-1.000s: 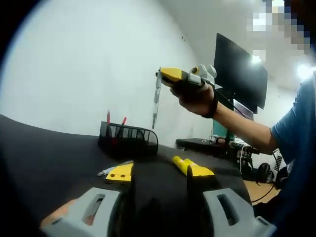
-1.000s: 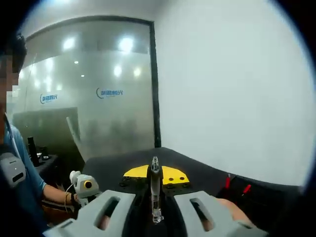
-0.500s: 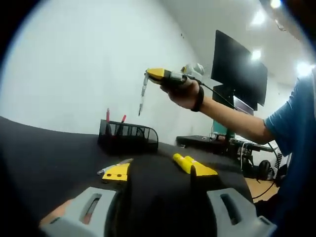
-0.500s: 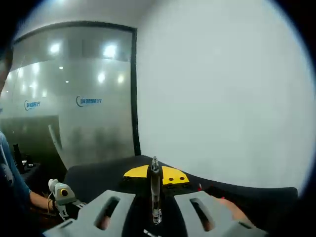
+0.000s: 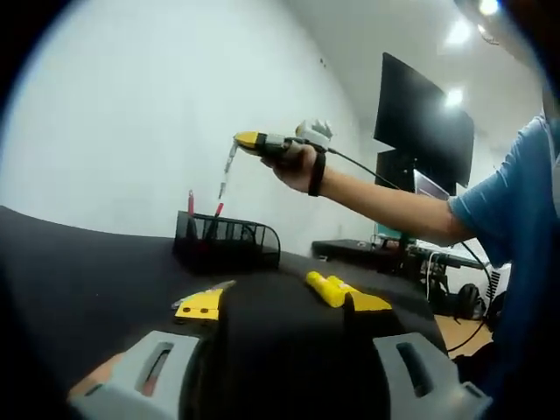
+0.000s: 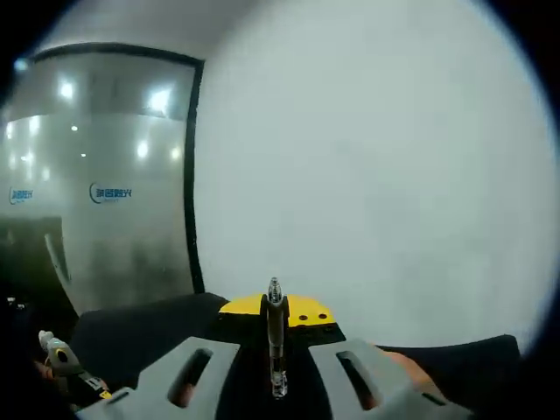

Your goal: Pick up pens and glue sticks and place them into the holder.

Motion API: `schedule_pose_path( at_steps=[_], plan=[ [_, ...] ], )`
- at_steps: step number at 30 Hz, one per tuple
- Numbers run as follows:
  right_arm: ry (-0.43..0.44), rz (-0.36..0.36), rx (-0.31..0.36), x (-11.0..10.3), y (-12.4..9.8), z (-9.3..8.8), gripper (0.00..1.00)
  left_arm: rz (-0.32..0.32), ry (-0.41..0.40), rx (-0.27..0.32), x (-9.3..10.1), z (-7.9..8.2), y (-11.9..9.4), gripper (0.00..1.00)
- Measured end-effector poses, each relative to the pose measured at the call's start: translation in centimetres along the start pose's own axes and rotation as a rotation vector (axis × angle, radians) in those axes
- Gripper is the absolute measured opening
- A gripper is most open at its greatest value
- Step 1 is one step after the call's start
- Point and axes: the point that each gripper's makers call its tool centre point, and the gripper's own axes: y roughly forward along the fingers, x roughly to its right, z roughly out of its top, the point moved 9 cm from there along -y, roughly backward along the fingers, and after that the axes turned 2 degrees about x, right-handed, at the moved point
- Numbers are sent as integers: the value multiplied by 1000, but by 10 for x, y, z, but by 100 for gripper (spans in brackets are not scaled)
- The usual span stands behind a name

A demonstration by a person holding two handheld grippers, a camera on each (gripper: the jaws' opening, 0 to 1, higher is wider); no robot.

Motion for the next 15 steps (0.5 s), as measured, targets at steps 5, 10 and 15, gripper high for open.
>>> schedule_pose_path(
  at_steps=[5, 10, 15],
  plan=[
    [-35, -52, -5, 9, 15, -10, 5, -4, 0, -1, 0, 0, 0, 51],
    [-81, -98, -28, 19, 30, -22, 5, -8, 3, -3, 0, 0, 1, 51],
    [-105, -119, -46, 23, 40, -36, 5, -11, 5, -2, 0, 0, 1, 51]
  ],
)
